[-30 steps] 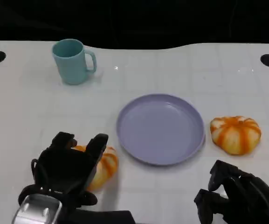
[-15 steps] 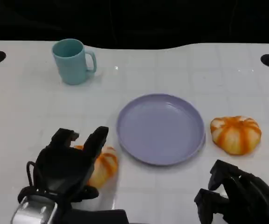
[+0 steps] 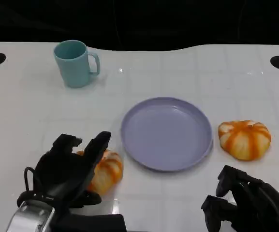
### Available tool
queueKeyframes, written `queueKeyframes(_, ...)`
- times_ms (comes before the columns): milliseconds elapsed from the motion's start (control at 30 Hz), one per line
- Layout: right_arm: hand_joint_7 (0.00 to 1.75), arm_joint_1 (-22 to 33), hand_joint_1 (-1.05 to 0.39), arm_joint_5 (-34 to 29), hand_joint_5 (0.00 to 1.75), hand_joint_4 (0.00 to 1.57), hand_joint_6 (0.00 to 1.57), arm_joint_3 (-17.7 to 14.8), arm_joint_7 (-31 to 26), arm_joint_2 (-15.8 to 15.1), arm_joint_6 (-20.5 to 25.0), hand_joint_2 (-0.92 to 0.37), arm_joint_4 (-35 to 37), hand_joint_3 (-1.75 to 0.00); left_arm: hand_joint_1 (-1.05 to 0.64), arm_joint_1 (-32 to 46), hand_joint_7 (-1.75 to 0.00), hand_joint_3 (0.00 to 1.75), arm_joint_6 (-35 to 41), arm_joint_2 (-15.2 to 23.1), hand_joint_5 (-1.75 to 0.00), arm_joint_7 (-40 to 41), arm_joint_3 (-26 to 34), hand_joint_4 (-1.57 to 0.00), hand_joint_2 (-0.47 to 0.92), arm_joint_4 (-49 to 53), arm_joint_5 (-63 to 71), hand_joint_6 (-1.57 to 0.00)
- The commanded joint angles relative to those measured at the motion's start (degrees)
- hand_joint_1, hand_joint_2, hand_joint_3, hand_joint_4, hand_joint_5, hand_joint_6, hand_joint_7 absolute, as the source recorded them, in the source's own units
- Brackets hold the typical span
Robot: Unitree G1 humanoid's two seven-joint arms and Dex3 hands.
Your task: Grasp the bread from the table and place it into the plate.
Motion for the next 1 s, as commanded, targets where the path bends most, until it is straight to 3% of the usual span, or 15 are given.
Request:
queueKeyframes(33, 1.37, -0.1, -0.71, 0.1, 1.63, 0.87, 0.76, -0.2, -0.2, -0.5, -0.1, -0.92, -0.1, -0.23, -0.70, -1.3, -0.03, 0.00, 0.0, 1.5, -0.57, -0.5, -0.4, -0.03, 0.88, 1.5, -1.2, -0.11)
queueKeyframes(1000, 1.36, 0.2, -0.71, 0.2, 1.62, 0.88, 0.76, -0.1, -0.4, -0.5, 0.3, -0.92, -0.6, -0.23, -0.61, -4.7, 0.00, 0.00, -2.4, 2.4, -0.21, 1.2, -2.3, -0.28, 0.82, 9.0, -5.1, -0.19)
